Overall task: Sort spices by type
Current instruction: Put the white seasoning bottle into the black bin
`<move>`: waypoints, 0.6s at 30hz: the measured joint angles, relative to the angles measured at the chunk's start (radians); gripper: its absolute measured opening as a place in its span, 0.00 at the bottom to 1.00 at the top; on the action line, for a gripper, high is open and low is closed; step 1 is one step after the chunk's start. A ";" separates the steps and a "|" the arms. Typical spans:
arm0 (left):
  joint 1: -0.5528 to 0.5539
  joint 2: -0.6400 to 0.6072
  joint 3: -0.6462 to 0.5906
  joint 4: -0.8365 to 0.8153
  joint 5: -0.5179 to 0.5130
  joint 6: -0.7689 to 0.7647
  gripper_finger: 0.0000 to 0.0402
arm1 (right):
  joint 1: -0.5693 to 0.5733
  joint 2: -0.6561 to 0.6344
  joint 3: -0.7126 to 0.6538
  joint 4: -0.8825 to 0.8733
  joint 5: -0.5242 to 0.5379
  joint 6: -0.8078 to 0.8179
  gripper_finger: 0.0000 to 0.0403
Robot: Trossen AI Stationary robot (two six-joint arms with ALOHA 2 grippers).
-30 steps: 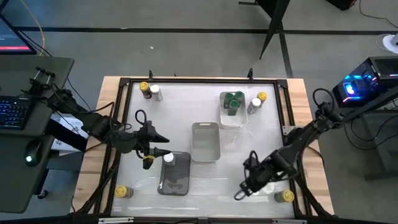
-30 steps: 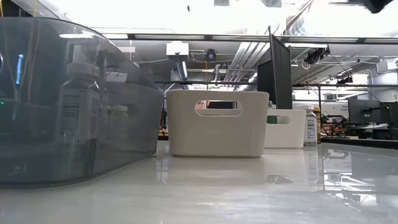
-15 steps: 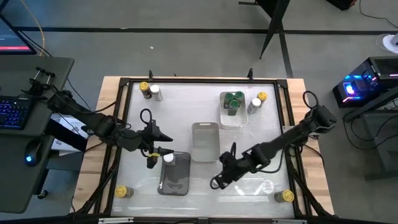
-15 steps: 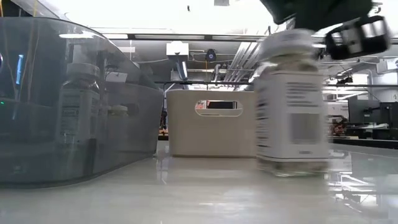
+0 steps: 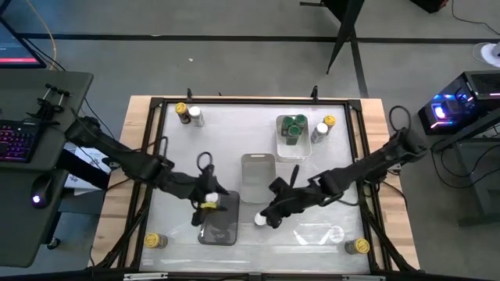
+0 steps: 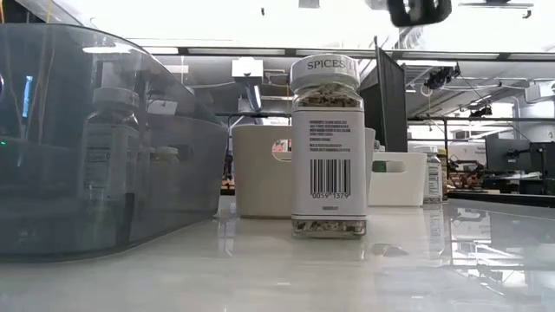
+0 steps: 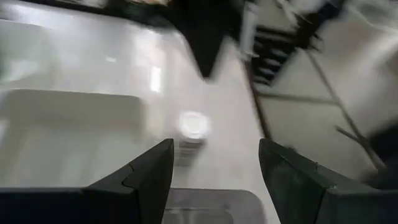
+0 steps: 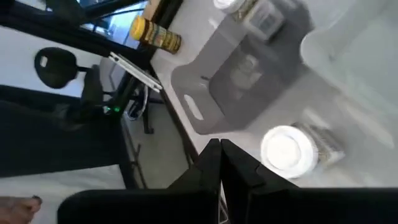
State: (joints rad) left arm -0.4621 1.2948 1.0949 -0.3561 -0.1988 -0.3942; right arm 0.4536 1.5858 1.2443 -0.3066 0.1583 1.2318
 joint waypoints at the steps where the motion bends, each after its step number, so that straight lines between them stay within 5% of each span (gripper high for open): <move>1: 0.014 0.020 0.012 0.005 0.048 0.014 0.55 | 0.001 -0.015 0.009 -0.040 0.015 -0.003 0.00; 11: 0.091 0.331 0.325 -0.168 0.201 0.310 0.56 | 0.067 -0.181 0.050 -0.334 0.268 0.015 0.00; 18: 0.066 0.478 0.434 -0.228 0.246 0.319 0.56 | 0.125 -0.236 0.050 -0.517 0.367 0.114 0.00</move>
State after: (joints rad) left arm -0.3957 1.7730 1.5287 -0.5839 0.0468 -0.0750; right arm 0.5787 1.3496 1.2945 -0.8239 0.5254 1.3454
